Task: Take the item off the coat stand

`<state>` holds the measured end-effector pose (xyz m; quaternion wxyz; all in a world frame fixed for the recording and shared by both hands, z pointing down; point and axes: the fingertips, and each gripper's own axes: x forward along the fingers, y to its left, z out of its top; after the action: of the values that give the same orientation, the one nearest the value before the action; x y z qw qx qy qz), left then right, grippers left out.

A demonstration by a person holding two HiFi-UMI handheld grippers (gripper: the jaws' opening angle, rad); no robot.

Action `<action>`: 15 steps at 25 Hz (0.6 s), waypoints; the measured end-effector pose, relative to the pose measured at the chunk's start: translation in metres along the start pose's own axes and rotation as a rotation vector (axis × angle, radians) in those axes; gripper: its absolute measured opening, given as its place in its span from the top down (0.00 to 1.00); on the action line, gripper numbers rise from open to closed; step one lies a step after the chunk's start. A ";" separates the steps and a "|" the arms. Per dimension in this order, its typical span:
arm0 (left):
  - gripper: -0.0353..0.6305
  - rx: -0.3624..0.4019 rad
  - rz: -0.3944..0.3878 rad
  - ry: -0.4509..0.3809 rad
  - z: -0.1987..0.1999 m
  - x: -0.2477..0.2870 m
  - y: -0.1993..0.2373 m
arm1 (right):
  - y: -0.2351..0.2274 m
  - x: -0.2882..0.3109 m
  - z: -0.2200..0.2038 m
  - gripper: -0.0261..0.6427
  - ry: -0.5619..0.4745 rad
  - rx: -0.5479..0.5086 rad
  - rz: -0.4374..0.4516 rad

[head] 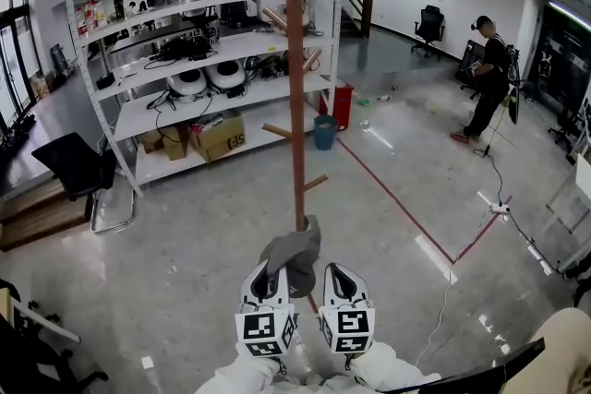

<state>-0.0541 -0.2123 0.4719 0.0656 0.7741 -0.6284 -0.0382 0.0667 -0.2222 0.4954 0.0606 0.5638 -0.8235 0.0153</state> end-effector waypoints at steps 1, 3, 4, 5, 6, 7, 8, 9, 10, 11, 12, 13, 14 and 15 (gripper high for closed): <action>0.85 0.001 0.003 -0.001 0.001 -0.001 -0.001 | 0.000 -0.001 0.001 0.95 -0.004 0.001 0.002; 0.85 0.001 0.008 -0.003 0.002 -0.002 -0.002 | -0.001 -0.003 0.002 0.95 -0.009 0.002 0.005; 0.85 0.000 0.009 -0.003 0.002 -0.003 -0.002 | -0.001 -0.004 0.002 0.95 -0.009 0.001 0.005; 0.85 -0.001 0.009 -0.002 0.001 -0.004 -0.003 | -0.001 -0.005 0.002 0.95 -0.010 0.000 0.006; 0.85 -0.002 0.008 -0.002 0.001 -0.005 -0.003 | -0.001 -0.006 0.002 0.95 -0.009 -0.001 0.005; 0.85 -0.003 0.006 -0.003 0.001 -0.006 -0.004 | -0.001 -0.008 0.001 0.95 -0.008 -0.002 0.005; 0.85 -0.003 0.005 -0.002 0.001 -0.007 -0.005 | -0.001 -0.009 0.001 0.95 -0.007 -0.004 0.004; 0.85 -0.003 0.004 -0.002 0.001 -0.007 -0.007 | -0.001 -0.010 0.001 0.95 -0.008 -0.005 0.003; 0.85 -0.002 0.003 -0.001 0.001 -0.008 -0.008 | -0.002 -0.011 0.001 0.95 -0.008 -0.005 0.002; 0.85 -0.002 0.002 -0.001 0.001 -0.009 -0.008 | -0.003 -0.012 0.002 0.95 -0.009 -0.006 0.000; 0.85 -0.001 0.001 0.000 0.001 -0.009 -0.009 | -0.003 -0.014 0.002 0.95 -0.009 -0.006 -0.002; 0.85 0.000 0.000 0.000 0.001 -0.011 -0.009 | -0.003 -0.015 0.002 0.95 -0.009 -0.006 -0.003; 0.85 0.001 -0.001 0.001 0.001 -0.012 -0.009 | -0.003 -0.016 0.002 0.95 -0.009 -0.007 -0.005; 0.85 0.001 -0.002 0.001 0.001 -0.013 -0.010 | -0.003 -0.018 0.002 0.95 -0.009 -0.007 -0.007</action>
<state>-0.0475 -0.1974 0.4697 0.0653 0.7749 -0.6275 -0.0374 0.0753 -0.2066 0.4913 0.0587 0.5666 -0.8218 0.0095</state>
